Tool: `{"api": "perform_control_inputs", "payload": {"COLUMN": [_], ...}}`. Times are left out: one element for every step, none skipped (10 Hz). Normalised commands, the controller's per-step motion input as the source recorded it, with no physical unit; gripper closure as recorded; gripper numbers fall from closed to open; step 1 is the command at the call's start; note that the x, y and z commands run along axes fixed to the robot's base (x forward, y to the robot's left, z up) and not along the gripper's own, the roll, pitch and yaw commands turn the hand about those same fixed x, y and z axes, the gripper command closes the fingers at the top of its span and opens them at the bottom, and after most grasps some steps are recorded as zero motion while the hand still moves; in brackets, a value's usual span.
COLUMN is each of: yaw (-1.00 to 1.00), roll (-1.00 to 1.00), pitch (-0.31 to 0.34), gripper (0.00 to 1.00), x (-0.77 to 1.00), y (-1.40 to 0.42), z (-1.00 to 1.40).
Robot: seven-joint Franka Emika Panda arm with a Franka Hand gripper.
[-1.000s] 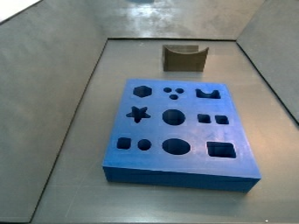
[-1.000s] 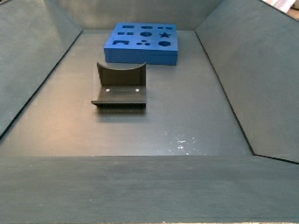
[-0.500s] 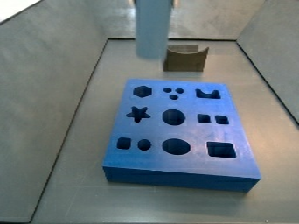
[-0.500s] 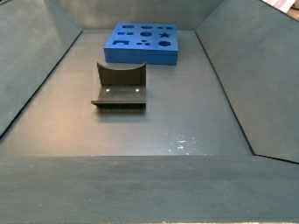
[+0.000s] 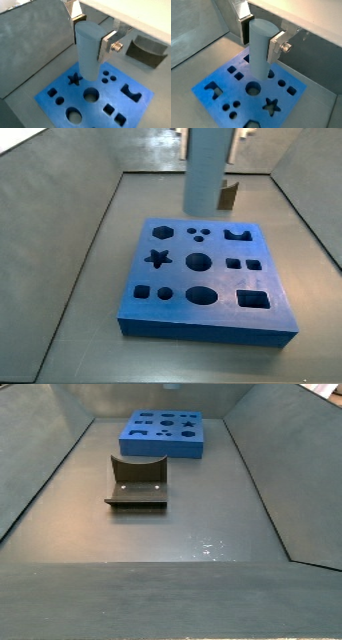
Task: Pick up the oval object. Move up. Place the oval object on the fixture. Regrasp the oval object. Move to above the board. Insert the oval object.
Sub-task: Insert the oval object.
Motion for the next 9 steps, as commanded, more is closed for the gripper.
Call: {"api": "perform_control_inputs", "payload": {"yaw": [-0.13,-0.08,-0.09,-0.11,-0.13,-0.13,0.00,0.21,0.35], "roll": [0.02,0.02,0.00,0.00,-0.04,-0.05,-0.02,-0.01,-0.01], "pitch": [0.000,0.000,-0.009,-0.007,-0.004,0.000,0.000,0.074,0.094], "gripper": [1.00,1.00,1.00,1.00,1.00,1.00,1.00,1.00,1.00], "x": [0.91,0.94,0.90,0.87,0.85,0.85,0.88,0.79,0.58], "y": [-0.31,-0.37,-0.46,-0.46,-0.44,-0.43,-0.37,-0.32,-0.24], "z": [-0.12,-0.15,-0.24,-0.30,-0.41,-0.47,-0.62,-0.81,-0.82]}}
